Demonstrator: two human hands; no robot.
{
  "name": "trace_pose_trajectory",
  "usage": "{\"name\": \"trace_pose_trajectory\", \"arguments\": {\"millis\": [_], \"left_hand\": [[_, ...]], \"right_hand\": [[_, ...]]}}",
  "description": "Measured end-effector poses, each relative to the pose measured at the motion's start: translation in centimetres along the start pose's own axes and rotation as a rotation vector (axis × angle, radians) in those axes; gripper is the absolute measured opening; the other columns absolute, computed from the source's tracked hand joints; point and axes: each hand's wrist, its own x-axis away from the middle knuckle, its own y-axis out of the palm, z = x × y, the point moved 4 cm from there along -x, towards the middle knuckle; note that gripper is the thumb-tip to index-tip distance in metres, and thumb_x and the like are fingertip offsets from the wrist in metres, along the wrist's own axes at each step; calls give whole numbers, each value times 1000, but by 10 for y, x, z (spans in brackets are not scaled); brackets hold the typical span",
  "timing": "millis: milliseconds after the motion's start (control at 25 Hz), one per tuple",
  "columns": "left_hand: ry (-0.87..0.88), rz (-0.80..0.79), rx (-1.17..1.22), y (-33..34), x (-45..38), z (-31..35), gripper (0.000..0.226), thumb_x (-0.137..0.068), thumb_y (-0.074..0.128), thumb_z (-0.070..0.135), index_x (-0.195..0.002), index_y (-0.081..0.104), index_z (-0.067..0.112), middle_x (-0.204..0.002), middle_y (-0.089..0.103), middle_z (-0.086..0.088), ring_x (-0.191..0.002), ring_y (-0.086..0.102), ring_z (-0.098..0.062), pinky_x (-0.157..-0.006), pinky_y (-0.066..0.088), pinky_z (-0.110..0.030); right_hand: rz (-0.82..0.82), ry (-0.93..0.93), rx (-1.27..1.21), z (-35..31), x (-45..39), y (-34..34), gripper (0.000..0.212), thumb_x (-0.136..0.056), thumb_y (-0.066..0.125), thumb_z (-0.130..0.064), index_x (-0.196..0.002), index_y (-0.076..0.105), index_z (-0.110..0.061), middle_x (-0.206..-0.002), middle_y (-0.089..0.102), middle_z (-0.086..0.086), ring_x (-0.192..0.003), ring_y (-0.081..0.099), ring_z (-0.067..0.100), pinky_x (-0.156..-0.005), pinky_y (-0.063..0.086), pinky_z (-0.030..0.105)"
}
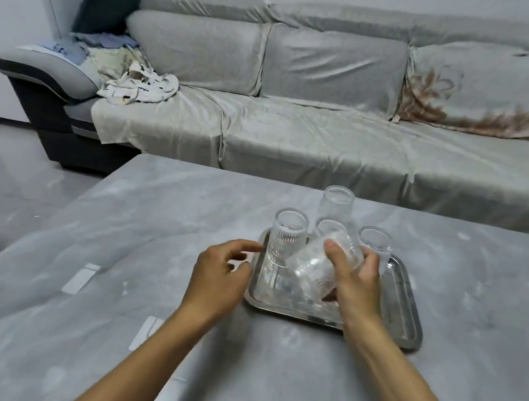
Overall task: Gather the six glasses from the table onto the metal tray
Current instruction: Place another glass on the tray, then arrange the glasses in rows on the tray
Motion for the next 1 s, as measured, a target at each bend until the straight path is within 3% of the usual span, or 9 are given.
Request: {"name": "trace_pose_trajectory", "arguments": {"millis": [80,160,320,440,560,680,760,880,1000], "left_hand": [[-244,-66,-169,3,-7,-30,39,-83,55,8,-118,66,23,-119,69,0,-103,64,-20,-96,51,-37],[-386,-189,-200,17,-16,-54,43,-85,53,14,-127,60,18,-122,67,-5,-109,62,-24,-100,47,-40],[-351,-262,-150,27,-15,-45,45,-64,46,20,-100,74,26,-98,76,4,-91,69,-17,-88,55,-37],[-327,-278,-116,27,-16,-52,50,-64,43,9,-95,76,30,-94,76,7,-88,69,-13,-82,54,-29],[-318,-251,-118,30,-13,-51,48,-76,45,-1,-102,74,26,-103,74,4,-98,67,-15,-85,50,-27],[-217,-88,-50,26,-27,-35,40,-86,50,6,-117,66,25,-115,67,9,-105,63,-15,-88,49,-27],[-159,-43,79,25,-34,-26,33,-91,52,10,-110,66,33,-107,66,22,-101,63,-3,-78,45,-14],[-280,-65,269,29,-35,-22,19,-95,55,23,-97,66,39,-88,67,33,-89,59,17,-65,43,-4],[-342,-134,308,40,-31,-37,23,-97,50,32,-86,71,34,-85,74,27,-76,64,17,-55,43,-1]], "right_hand": [[42,-248,282,-5,1,7,57,-66,72,-63,-106,45,-33,-79,64,-6,-68,64,21,-65,53,41],[-25,-396,453,6,-7,26,59,-65,76,-59,-108,44,-34,-84,62,-10,-69,60,17,-63,45,32],[-268,-563,670,26,-3,48,68,-67,79,-45,-123,42,-36,-121,60,-9,-101,63,19,-80,51,34],[-290,-574,701,37,-2,49,76,-68,79,-41,-132,37,-36,-131,56,-5,-107,62,23,-85,52,38],[-336,-536,671,36,6,45,82,-71,77,-43,-140,33,-36,-139,51,-5,-119,57,21,-92,50,38],[-151,-591,537,7,-4,31,66,-77,67,-53,-134,40,-35,-134,54,-9,-110,59,15,-86,52,37],[-20,-642,529,-21,-29,19,51,-81,61,-51,-126,45,-33,-126,59,-9,-99,61,14,-76,52,35],[61,-610,696,-64,-90,9,39,-83,61,-37,-119,53,-25,-122,64,-4,-97,63,19,-73,47,33],[-23,-438,941,-74,-151,20,47,-80,63,-30,-124,54,-19,-131,61,4,-112,60,27,-84,50,39]]}}
